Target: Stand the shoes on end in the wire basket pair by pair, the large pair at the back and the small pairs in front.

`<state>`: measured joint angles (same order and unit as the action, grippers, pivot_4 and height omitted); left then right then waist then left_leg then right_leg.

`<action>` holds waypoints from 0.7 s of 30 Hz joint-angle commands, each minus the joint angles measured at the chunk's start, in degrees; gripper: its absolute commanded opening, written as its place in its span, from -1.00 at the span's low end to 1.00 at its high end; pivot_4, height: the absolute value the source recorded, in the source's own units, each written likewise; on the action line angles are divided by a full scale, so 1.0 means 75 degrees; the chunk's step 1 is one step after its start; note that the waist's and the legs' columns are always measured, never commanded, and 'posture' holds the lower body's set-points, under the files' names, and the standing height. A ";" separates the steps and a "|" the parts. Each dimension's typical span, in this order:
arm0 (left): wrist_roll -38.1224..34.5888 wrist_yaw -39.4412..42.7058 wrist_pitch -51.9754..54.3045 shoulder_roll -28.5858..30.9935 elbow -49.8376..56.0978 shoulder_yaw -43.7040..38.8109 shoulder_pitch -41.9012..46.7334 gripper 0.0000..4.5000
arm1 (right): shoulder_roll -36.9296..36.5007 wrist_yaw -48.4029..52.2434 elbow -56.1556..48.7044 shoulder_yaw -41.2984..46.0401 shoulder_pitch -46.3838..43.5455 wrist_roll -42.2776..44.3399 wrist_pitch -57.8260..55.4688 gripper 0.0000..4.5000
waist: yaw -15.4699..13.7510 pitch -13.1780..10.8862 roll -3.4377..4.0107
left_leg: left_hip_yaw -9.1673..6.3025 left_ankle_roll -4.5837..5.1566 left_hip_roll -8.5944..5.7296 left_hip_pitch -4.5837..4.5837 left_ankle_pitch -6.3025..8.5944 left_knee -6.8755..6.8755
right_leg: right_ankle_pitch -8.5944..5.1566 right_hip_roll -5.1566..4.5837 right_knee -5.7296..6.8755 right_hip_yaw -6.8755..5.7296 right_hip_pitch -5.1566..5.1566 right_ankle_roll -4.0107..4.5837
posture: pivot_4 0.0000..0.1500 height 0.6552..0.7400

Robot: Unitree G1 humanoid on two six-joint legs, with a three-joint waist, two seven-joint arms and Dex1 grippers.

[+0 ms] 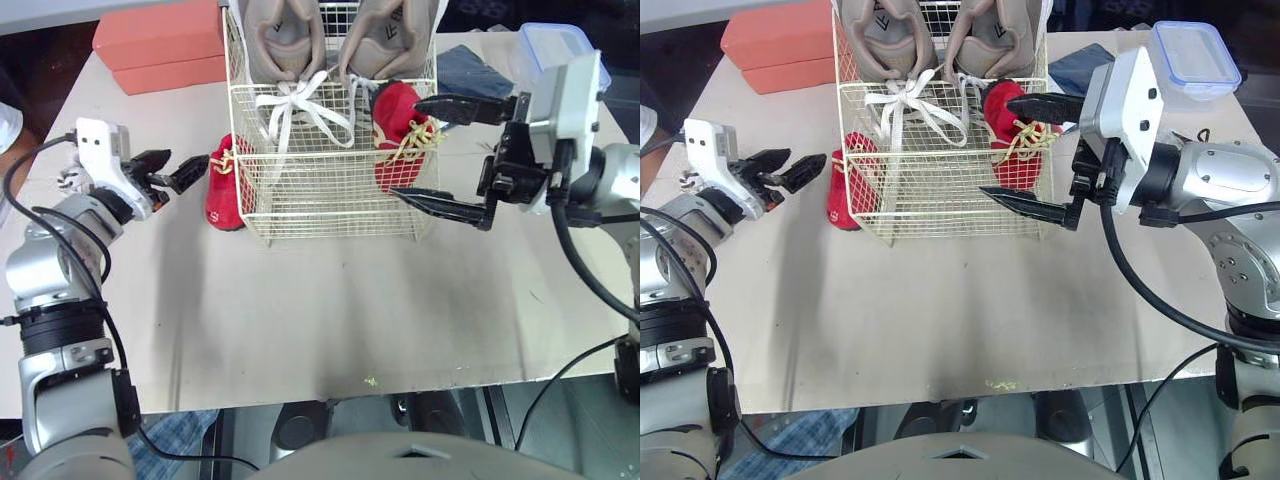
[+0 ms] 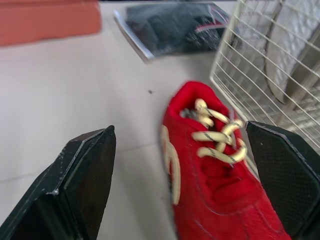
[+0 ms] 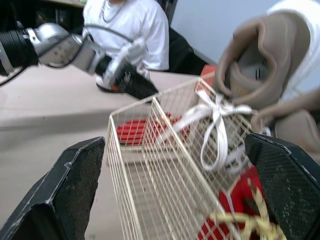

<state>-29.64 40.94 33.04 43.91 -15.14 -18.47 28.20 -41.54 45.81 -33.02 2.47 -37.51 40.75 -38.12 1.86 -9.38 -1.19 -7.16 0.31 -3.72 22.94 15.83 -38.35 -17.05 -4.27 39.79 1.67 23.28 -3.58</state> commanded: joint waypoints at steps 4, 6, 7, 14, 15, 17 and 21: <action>0.0313 -0.0065 0.0108 -0.0056 -0.0945 0.0258 0.0792 1.00 | 0.0062 0.0108 0.0066 -0.0084 -0.0159 -0.0256 0.0420 0.97 | 0.0058 0.0000 0.0000 | 0.0003 0.0000 0.0000 0.0000 0.0000 0.0001 | 0.0000 0.0003 0.0005 0.0005 0.0005 0.0000 | 1.00 1.00; 0.0378 -0.0244 -0.0053 -0.0118 -0.1335 0.0149 0.1030 1.00 | 0.0089 0.0085 0.0062 -0.0078 -0.0156 -0.0251 0.0440 0.97 | 0.0084 0.0000 0.0000 | 0.0005 0.0000 0.0000 0.0000 0.0000 0.0001 | 0.0000 0.0005 0.0008 0.0007 0.0009 0.0000 | 1.00 1.00; 0.0324 -0.0225 -0.0126 -0.0156 -0.1399 0.0074 0.1094 1.00 | 0.0083 0.0073 0.0058 -0.0077 -0.0140 -0.0262 0.0451 0.97 | 0.0085 0.0000 -0.0001 | 0.0006 0.0000 0.0001 0.0000 0.0000 0.0002 | 0.0000 0.0006 0.0009 0.0010 0.0011 0.0000 | 1.00 1.00; 0.0101 -0.0316 -0.0068 -0.0211 -0.1195 -0.0452 0.0904 1.00 | 0.0089 0.0018 0.0023 -0.0050 -0.0010 -0.0290 0.0470 0.97 | 0.0070 0.0001 -0.0002 | 0.0005 -0.0001 0.0000 0.0003 -0.0001 0.0001 | 0.0000 0.0002 0.0007 0.0009 0.0012 0.0000 | 1.00 1.00; 0.0134 -0.0282 -0.0045 -0.0220 -0.1180 -0.0412 0.0826 1.00 | 0.0114 0.0013 0.0034 -0.0058 -0.0021 -0.0284 0.0479 0.97 | 0.0070 0.0001 -0.0002 | 0.0005 -0.0001 0.0000 0.0002 -0.0001 0.0001 | 0.0000 0.0002 0.0008 0.0010 0.0012 0.0000 | 1.00 1.00; 0.0112 -0.0348 0.0018 -0.0314 -0.1201 -0.0426 0.0768 1.00 | 0.0142 0.0032 0.0064 -0.0086 -0.0048 -0.0302 0.0505 0.97 | 0.0074 0.0001 -0.0002 | 0.0006 -0.0001 0.0000 0.0002 -0.0001 0.0002 | 0.0000 0.0002 0.0008 0.0012 0.0012 0.0000 | 1.00 1.00; 0.0152 -0.0517 0.0132 -0.0537 -0.1578 -0.0363 0.0807 1.00 | 0.0192 0.0061 0.0132 -0.0150 -0.0111 -0.0376 0.0544 0.97 | 0.0051 0.0002 -0.0004 | 0.0003 -0.0001 0.0000 0.0003 -0.0001 0.0001 | 0.0000 0.0003 0.0008 0.0008 0.0012 0.0000 | 1.00 1.00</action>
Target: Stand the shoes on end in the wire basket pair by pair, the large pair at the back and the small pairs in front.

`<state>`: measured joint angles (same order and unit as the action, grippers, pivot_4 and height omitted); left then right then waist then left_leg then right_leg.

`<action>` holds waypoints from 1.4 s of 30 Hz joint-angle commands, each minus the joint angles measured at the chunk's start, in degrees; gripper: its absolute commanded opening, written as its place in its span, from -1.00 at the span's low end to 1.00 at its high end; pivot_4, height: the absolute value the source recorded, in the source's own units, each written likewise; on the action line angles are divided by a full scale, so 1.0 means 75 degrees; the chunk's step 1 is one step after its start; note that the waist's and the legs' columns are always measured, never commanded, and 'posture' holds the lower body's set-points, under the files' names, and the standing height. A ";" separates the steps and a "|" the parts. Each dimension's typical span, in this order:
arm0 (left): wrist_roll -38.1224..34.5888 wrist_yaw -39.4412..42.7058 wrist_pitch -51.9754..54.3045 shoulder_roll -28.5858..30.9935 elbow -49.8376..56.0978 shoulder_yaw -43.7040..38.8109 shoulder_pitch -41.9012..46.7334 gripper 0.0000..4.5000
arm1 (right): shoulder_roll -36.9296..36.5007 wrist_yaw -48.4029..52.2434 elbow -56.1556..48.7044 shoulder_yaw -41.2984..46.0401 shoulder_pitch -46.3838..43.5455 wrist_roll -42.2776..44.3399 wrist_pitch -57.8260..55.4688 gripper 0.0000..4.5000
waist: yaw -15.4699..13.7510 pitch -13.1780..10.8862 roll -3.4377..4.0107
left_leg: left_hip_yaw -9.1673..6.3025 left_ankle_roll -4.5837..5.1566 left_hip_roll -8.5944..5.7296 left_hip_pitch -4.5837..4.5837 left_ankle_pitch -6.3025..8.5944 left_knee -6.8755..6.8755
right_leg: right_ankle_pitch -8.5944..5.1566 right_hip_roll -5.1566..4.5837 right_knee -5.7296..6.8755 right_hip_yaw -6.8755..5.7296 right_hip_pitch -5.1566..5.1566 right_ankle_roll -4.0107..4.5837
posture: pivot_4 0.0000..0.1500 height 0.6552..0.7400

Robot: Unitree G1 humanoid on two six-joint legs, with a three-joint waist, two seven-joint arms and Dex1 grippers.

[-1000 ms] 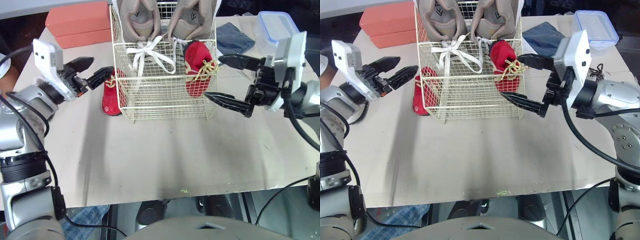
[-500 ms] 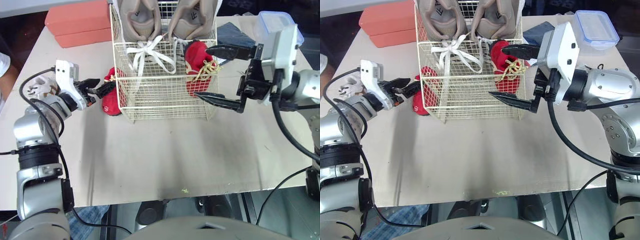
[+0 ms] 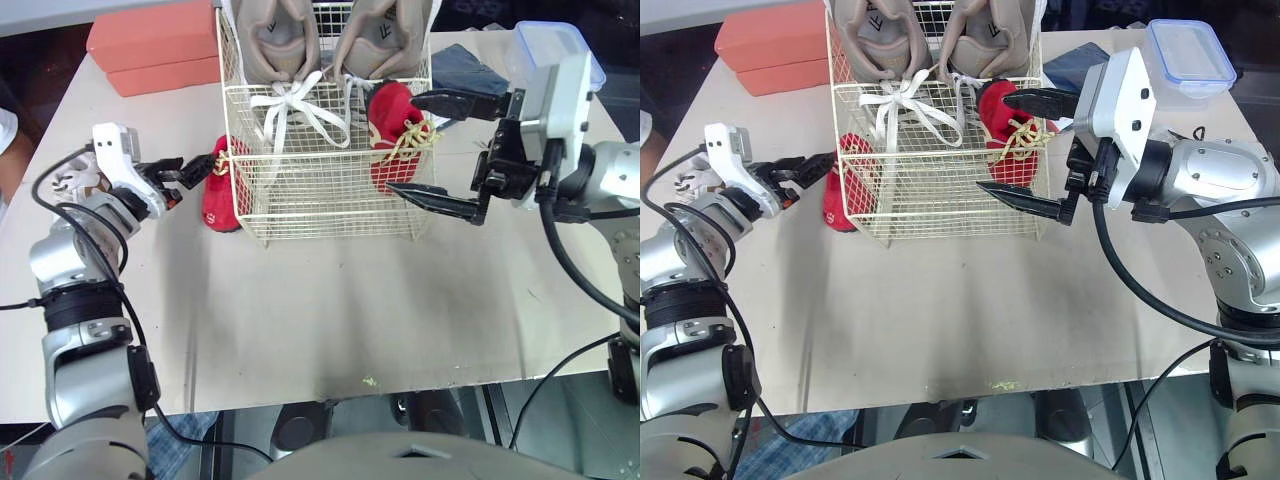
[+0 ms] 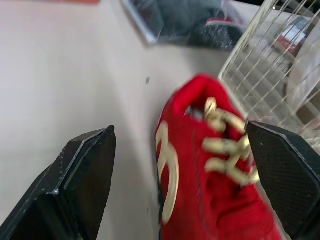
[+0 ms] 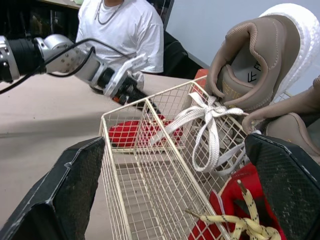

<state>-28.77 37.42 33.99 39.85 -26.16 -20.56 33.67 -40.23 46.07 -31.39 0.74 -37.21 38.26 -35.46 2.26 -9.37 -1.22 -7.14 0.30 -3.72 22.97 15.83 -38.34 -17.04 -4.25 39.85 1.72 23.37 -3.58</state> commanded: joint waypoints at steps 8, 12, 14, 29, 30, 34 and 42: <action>0.0206 0.0194 -0.0294 -0.0231 -0.0988 0.0083 0.0458 -0.03 | 0.0058 -0.0012 -0.0083 0.0092 -0.0197 -0.0065 0.0144 1.00 | -0.0008 0.0001 -0.0002 | 0.0000 0.0000 -0.0002 -0.0001 0.0000 -0.0002 | 0.0000 0.0000 0.0003 -0.0001 0.0000 0.0000 | 1.00 1.00; 0.0168 0.0158 -0.0631 -0.0255 -0.1074 -0.0072 0.0526 -0.83 | 0.0060 -0.0023 -0.0083 0.0092 -0.0209 -0.0095 0.0139 1.00 | 0.0015 0.0001 -0.0001 | 0.0001 0.0000 -0.0002 -0.0001 0.0000 -0.0002 | 0.0000 0.0000 0.0004 0.0001 0.0000 0.0000 | 1.00 1.00; 0.0051 0.0094 -0.1036 -0.0324 -0.0801 -0.0314 0.0436 -0.99 | 0.0082 -0.0041 -0.0078 0.0107 -0.0211 -0.0094 0.0150 1.00 | 0.0007 0.0001 -0.0002 | 0.0000 0.0000 -0.0002 0.0000 0.0000 -0.0002 | 0.0000 0.0000 0.0003 0.0000 0.0001 0.0000 | 1.00 1.00; -0.0860 -0.1161 -0.4014 -0.1503 0.3801 -0.1656 0.0066 -0.99 | 0.0469 -0.0136 0.0302 0.0339 -0.0276 0.0013 0.0327 1.00 | 0.0005 0.0005 -0.0012 | 0.0001 -0.0001 -0.0001 0.0024 -0.0001 -0.0010 | 0.0001 -0.0007 0.0000 -0.0002 0.0017 0.0000 | 1.00 1.00; -0.0908 -0.1282 -0.4041 -0.1564 0.3990 -0.1602 0.0155 -0.99 | 0.0507 -0.0146 0.0330 0.0358 -0.0289 0.0021 0.0355 1.00 | 0.0003 0.0005 -0.0012 | 0.0002 -0.0001 -0.0001 0.0025 -0.0001 -0.0010 | 0.0001 -0.0005 0.0000 -0.0002 0.0017 0.0000 | 1.00 1.00; -0.0792 -0.1893 -0.3938 -0.2049 0.4425 -0.1079 0.0503 -0.99 | 0.0613 -0.0186 0.0421 0.0434 -0.0299 0.0077 0.0400 1.00 | -0.0027 0.0008 -0.0018 | 0.0001 -0.0001 -0.0002 0.0026 -0.0001 -0.0013 | 0.0001 -0.0004 0.0000 -0.0005 0.0015 -0.0001 | 1.00 1.00; 0.0525 -0.1773 -0.5365 -0.3094 0.4461 0.0459 0.0162 -0.99 | 0.0581 -0.0384 0.0332 0.0590 -0.0114 0.0188 0.0299 1.00 | 0.0008 0.0009 -0.0020 | 0.0004 -0.0001 -0.0005 0.0024 -0.0001 -0.0020 | 0.0001 0.0002 -0.0001 -0.0003 0.0008 -0.0001 | 1.00 1.00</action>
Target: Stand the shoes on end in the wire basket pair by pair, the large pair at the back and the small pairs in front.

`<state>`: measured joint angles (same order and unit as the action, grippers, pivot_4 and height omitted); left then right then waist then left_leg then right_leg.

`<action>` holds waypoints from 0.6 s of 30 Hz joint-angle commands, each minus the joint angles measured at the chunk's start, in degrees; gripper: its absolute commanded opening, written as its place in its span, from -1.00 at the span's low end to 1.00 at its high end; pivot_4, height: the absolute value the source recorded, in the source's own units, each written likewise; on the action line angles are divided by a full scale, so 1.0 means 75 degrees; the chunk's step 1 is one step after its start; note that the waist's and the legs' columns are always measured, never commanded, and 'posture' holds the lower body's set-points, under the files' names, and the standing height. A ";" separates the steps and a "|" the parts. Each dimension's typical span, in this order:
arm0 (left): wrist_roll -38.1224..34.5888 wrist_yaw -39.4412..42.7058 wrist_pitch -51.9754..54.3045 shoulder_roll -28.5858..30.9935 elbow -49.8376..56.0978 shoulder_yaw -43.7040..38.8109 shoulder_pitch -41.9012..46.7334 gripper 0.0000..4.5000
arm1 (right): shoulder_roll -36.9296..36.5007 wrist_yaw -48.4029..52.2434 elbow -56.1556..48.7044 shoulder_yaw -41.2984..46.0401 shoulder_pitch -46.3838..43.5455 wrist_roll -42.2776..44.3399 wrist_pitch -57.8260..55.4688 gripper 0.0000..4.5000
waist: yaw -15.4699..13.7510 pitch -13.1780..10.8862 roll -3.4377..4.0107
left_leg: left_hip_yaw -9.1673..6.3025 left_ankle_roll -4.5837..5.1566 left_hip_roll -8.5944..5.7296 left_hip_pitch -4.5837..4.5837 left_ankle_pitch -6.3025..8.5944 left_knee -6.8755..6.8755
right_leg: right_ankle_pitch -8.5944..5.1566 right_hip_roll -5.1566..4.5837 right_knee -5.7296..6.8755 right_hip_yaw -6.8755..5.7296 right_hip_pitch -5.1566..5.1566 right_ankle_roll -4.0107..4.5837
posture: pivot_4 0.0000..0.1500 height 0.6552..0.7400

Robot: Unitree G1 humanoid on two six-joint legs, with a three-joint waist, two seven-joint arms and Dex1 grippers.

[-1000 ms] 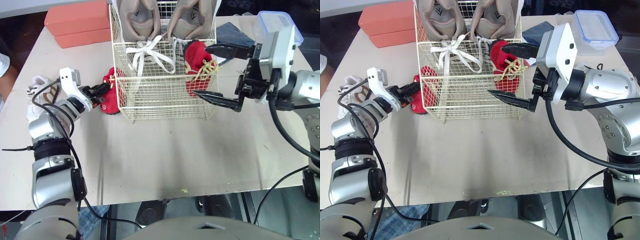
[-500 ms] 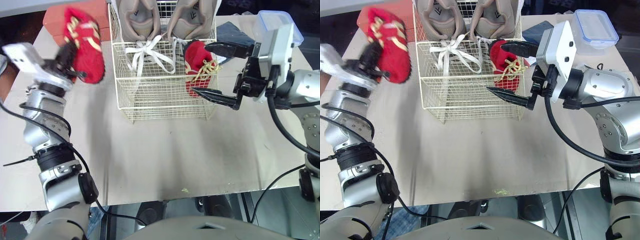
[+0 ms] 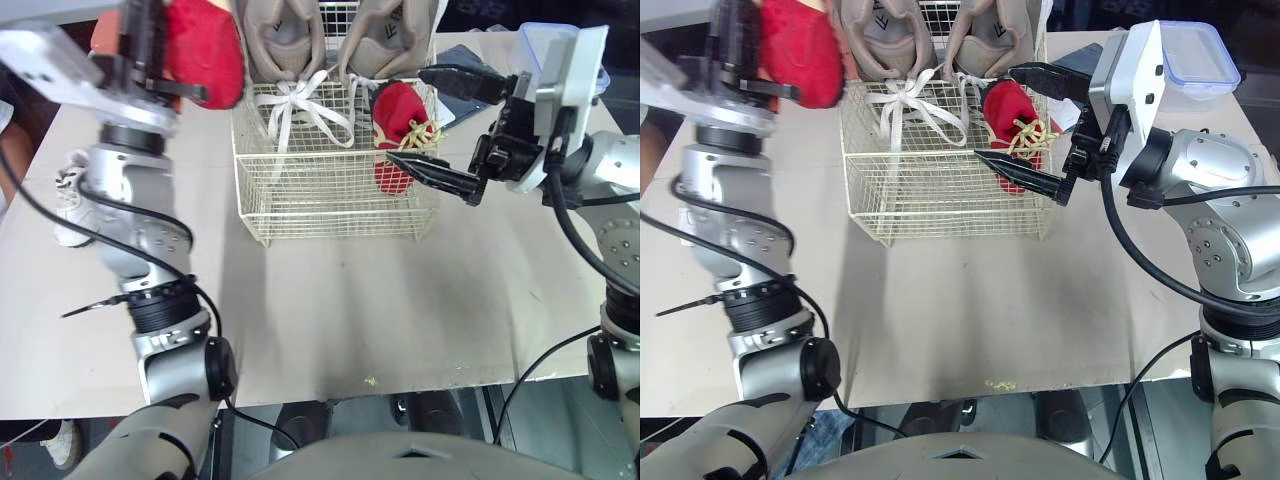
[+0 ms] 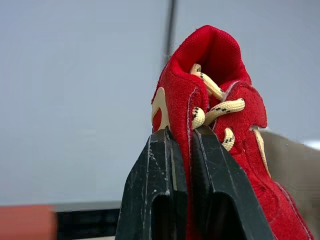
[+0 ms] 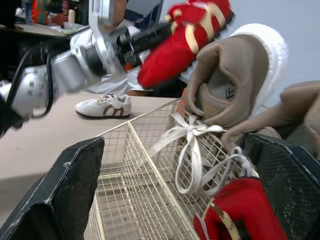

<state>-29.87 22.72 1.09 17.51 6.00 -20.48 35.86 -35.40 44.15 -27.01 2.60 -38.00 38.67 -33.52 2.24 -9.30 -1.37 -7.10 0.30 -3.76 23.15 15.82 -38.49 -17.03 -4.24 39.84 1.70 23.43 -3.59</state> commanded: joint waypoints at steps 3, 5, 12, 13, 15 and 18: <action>0.0834 0.0247 -0.1400 -0.0416 0.0022 0.0760 -0.0158 -0.99 | -0.0069 -0.0256 -0.0323 0.0439 0.0044 0.0258 -0.0065 1.00 | -0.0021 0.0000 0.0000 | 0.0001 -0.0001 0.0002 -0.0007 0.0000 0.0006 | 0.0000 0.0002 0.0002 0.0000 -0.0001 0.0000 | 1.00 1.00; 0.0572 0.0454 -0.1399 -0.0499 0.0127 0.0851 -0.0179 -0.99 | -0.0066 -0.0353 -0.0376 0.0486 0.0058 0.0372 -0.0141 1.00 | -0.0063 0.0001 -0.0001 | -0.0001 0.0000 0.0001 -0.0007 0.0000 0.0002 | 0.0000 0.0002 0.0002 -0.0002 -0.0005 0.0000 | 1.00 1.00; -0.0726 0.1077 -0.0805 -0.0503 0.0933 0.1013 -0.0302 -0.99 | 0.0351 -0.0913 -0.0442 0.0783 0.0058 0.1423 -0.0568 1.00 | -0.0087 0.0001 -0.0002 | -0.0007 0.0000 -0.0001 -0.0004 0.0000 -0.0005 | 0.0000 0.0007 -0.0001 -0.0007 -0.0010 0.0000 | 1.00 1.00; -0.0769 0.1118 -0.0747 -0.0516 0.1053 0.1095 -0.0330 -0.99 | 0.0417 -0.0994 -0.0415 0.0802 0.0039 0.1515 -0.0605 1.00 | -0.0086 0.0001 -0.0002 | -0.0007 0.0000 -0.0001 -0.0004 0.0000 -0.0005 | 0.0000 0.0007 0.0000 -0.0007 -0.0010 0.0000 | 1.00 1.00; -0.0803 0.1177 -0.0660 -0.0583 0.1255 0.1300 -0.0385 -0.99 | 0.0550 -0.1142 -0.0359 0.0820 -0.0007 0.1712 -0.0687 1.00 | -0.0086 0.0001 -0.0002 | -0.0007 0.0000 -0.0001 -0.0004 0.0000 -0.0005 | 0.0000 0.0008 -0.0001 -0.0007 -0.0010 0.0000 | 1.00 1.00; -0.0779 0.1272 -0.0561 -0.0726 0.1475 0.1667 -0.0481 -0.99 | 0.0764 -0.1411 -0.0292 0.0811 -0.0067 0.2004 -0.0821 1.00 | -0.0059 0.0001 -0.0002 | -0.0003 0.0000 -0.0001 -0.0007 0.0000 -0.0004 | 0.0000 0.0012 0.0000 -0.0004 -0.0011 0.0000 | 1.00 1.00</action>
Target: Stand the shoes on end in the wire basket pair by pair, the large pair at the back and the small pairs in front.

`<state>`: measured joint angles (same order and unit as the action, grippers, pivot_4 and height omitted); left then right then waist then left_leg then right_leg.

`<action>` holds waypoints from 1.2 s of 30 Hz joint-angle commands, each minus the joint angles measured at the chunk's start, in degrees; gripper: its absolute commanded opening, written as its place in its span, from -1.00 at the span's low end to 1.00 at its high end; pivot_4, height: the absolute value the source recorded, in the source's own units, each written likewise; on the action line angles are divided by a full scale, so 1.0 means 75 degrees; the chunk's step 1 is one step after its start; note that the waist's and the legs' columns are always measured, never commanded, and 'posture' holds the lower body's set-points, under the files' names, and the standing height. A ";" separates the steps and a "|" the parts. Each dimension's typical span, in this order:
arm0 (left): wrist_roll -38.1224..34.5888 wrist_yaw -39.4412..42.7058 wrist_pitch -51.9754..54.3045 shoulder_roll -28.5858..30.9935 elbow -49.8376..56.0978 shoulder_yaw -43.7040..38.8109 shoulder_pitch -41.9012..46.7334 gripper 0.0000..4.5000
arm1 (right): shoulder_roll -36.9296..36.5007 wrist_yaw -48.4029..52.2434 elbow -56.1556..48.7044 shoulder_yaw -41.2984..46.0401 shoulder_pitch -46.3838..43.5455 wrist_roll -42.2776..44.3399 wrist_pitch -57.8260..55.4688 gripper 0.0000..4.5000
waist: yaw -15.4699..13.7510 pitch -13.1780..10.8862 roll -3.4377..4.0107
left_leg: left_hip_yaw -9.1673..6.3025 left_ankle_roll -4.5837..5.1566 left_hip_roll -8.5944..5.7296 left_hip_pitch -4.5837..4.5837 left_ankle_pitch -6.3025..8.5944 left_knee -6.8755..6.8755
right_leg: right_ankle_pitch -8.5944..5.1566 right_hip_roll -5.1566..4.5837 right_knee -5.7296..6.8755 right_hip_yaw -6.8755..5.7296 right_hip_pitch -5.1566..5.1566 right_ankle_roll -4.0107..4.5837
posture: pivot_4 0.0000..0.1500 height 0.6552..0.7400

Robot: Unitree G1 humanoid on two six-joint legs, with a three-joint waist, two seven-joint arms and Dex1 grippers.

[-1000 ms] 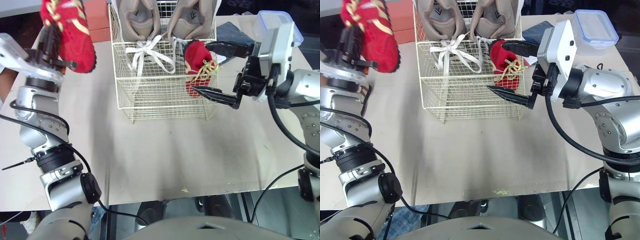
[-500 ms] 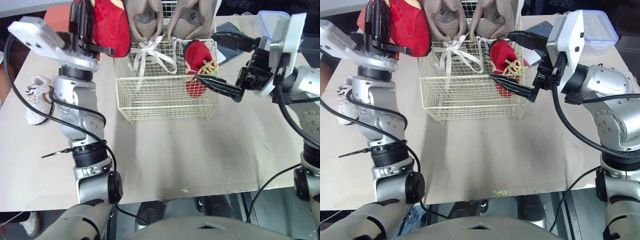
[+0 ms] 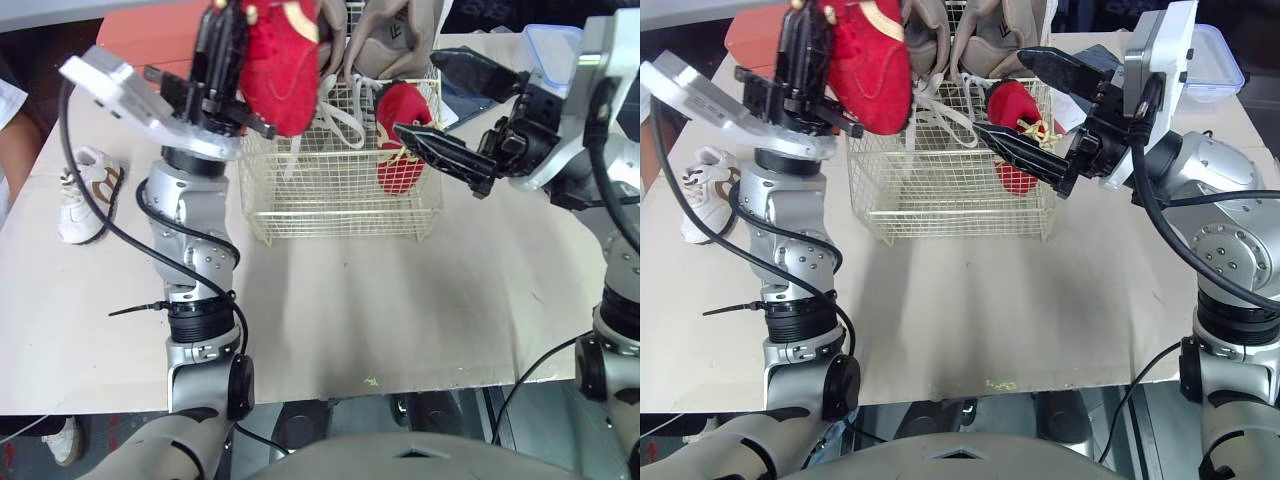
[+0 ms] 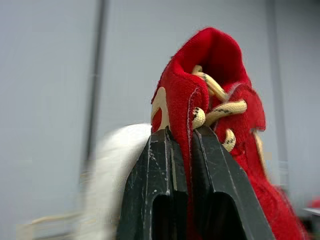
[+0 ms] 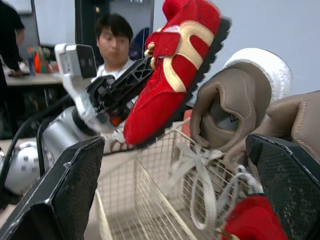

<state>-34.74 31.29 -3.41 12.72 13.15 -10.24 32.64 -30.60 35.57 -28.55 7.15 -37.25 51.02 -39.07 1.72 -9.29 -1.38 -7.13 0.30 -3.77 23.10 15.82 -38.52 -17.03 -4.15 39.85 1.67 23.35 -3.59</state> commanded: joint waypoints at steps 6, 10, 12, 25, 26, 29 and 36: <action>0.0339 0.0315 -0.0189 -0.0404 0.0406 0.0937 -0.0300 -0.99 | 0.0670 -0.0892 0.0082 0.0120 -0.0154 0.0846 -0.0345 1.00 | 0.0090 0.0000 0.0001 | 0.0007 0.0000 0.0001 -0.0013 0.0000 0.0009 | 0.0000 0.0011 0.0004 0.0009 -0.0003 0.0000 | 1.00 1.00; 0.0643 0.0559 -0.0393 -0.0426 0.0215 0.1158 -0.0357 -0.99 | 0.0950 -0.1326 0.0117 0.0147 -0.0355 0.1225 -0.0509 1.00 | 0.0084 0.0000 0.0001 | 0.0009 0.0000 0.0003 -0.0015 0.0000 0.0012 | 0.0000 0.0012 0.0005 0.0013 -0.0003 0.0000 | 1.00 1.00; 0.0607 0.0625 -0.0413 -0.0463 0.0162 0.1164 -0.0379 -0.99 | 0.1012 -0.1515 0.0156 0.0079 -0.0414 0.1234 -0.0570 1.00 | 0.0086 0.0000 0.0001 | 0.0010 0.0000 0.0002 -0.0015 0.0000 0.0011 | 0.0000 0.0014 0.0004 0.0013 -0.0003 0.0000 | 1.00 1.00; 0.0012 0.1268 0.0125 -0.0197 0.0198 0.1128 -0.0606 -1.00 | 0.1132 -0.1556 0.0424 -0.0129 -0.0482 0.0881 -0.0441 -0.81 | 0.0088 0.0000 0.0002 | 0.0009 0.0000 0.0002 -0.0015 0.0000 0.0012 | 0.0000 0.0014 0.0003 0.0013 -0.0003 0.0000 | 1.00 1.00; -0.0195 0.1360 0.0385 -0.0092 0.0277 0.1135 -0.0646 -0.79 | 0.1098 -0.1475 0.0437 -0.0136 -0.0472 0.0799 -0.0375 -0.85 | 0.0090 0.0000 0.0002 | 0.0009 0.0001 0.0002 -0.0015 0.0000 0.0012 | 0.0000 0.0014 0.0003 0.0013 -0.0003 0.0000 | 1.00 1.00; -0.0789 0.1636 0.0909 0.0239 0.0474 0.0968 -0.0672 -0.14 | 0.1046 -0.1270 0.0497 -0.0122 -0.0458 0.0615 -0.0241 -0.86 | 0.0091 0.0000 0.0003 | 0.0008 0.0000 0.0002 -0.0015 0.0000 0.0013 | 0.0000 0.0014 0.0003 0.0013 -0.0003 0.0000 | 1.00 1.00; -0.2921 0.2333 0.3157 0.2016 0.0866 0.0102 -0.0541 0.98 | 0.0618 -0.0054 0.0516 -0.0218 -0.0297 0.0094 0.0273 -0.86 | 0.0113 -0.0002 0.0006 | 0.0007 0.0001 0.0008 -0.0019 0.0000 0.0018 | 0.0000 0.0016 0.0003 0.0016 -0.0001 0.0000 | 1.00 1.00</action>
<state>-51.98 47.27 16.89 26.36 16.96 -7.27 27.60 -25.32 32.59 -23.52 5.02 -39.17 52.23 -39.35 2.57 -9.31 -1.33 -7.07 0.31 -3.71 22.94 15.82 -38.38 -17.04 -4.03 39.87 1.78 23.34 -3.59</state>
